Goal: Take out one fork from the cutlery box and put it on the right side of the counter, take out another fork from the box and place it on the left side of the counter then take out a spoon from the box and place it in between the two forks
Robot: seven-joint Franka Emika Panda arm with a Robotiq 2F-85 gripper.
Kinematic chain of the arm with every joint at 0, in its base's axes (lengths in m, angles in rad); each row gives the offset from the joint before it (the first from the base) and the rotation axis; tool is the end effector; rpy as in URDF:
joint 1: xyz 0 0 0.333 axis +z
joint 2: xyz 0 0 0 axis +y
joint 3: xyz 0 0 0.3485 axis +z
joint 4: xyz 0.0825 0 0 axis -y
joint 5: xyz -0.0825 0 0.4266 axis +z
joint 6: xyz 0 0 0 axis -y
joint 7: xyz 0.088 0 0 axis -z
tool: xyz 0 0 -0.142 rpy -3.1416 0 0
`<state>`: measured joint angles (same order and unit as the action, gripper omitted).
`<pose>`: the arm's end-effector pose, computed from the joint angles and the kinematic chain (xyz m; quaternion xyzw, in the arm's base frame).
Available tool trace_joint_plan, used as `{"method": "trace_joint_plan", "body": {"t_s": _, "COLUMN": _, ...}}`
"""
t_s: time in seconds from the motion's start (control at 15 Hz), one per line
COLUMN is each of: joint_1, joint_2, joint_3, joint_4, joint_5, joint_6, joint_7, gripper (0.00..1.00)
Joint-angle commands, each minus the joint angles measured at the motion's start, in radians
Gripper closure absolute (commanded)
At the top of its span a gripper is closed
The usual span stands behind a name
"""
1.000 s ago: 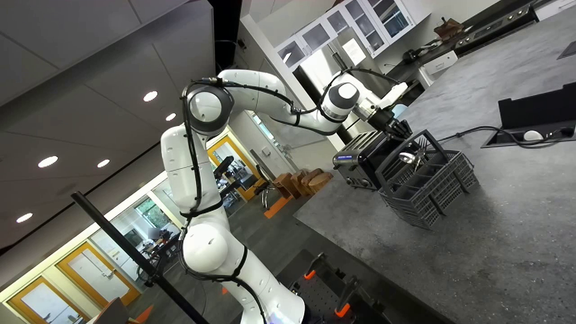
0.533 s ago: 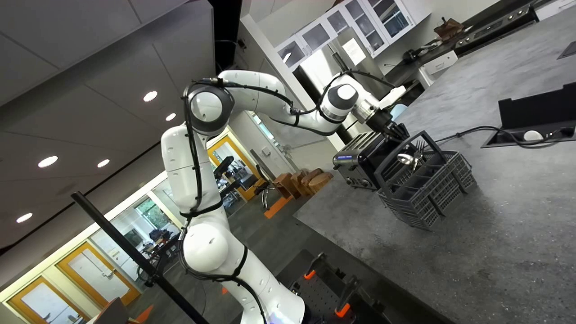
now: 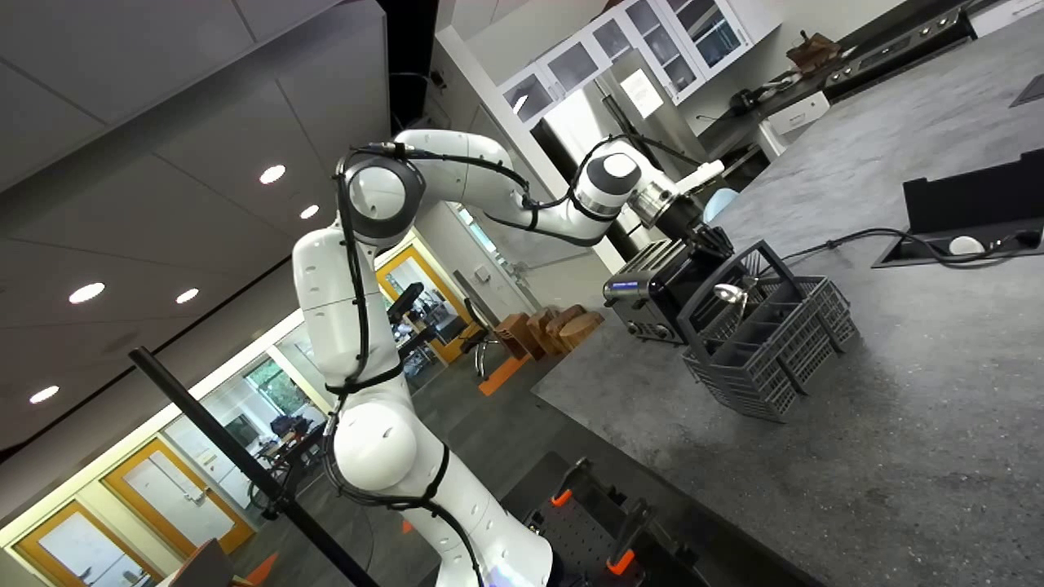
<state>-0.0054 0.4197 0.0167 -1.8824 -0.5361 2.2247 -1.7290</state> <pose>0.6725 -0.0231 0.2518 0.4929 0.8459 -0.1759 0.1031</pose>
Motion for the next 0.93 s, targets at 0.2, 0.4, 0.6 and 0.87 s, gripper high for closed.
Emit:
{"method": "trace_joint_plan", "body": {"t_s": 0.2, "joint_1": 0.040, "joint_2": 0.004, "joint_3": 0.003, "joint_4": 0.048, "joint_5": -0.082, "joint_6": -0.136, "joint_7": -0.105, "gripper": 0.99}}
{"method": "trace_joint_plan", "body": {"t_s": 0.4, "joint_1": 0.050, "joint_2": 0.018, "joint_3": 0.006, "joint_4": 0.052, "joint_5": -0.109, "joint_6": -0.169, "joint_7": -0.145, "gripper": 0.99}}
{"method": "trace_joint_plan", "body": {"t_s": 0.6, "joint_1": 0.058, "joint_2": 0.030, "joint_3": 0.007, "joint_4": 0.055, "joint_5": -0.146, "joint_6": -0.195, "joint_7": -0.170, "gripper": 0.99}}
{"method": "trace_joint_plan", "body": {"t_s": 0.87, "joint_1": 0.067, "joint_2": 0.039, "joint_3": 0.010, "joint_4": 0.052, "joint_5": -0.195, "joint_6": -0.221, "joint_7": -0.189, "gripper": 0.99}}
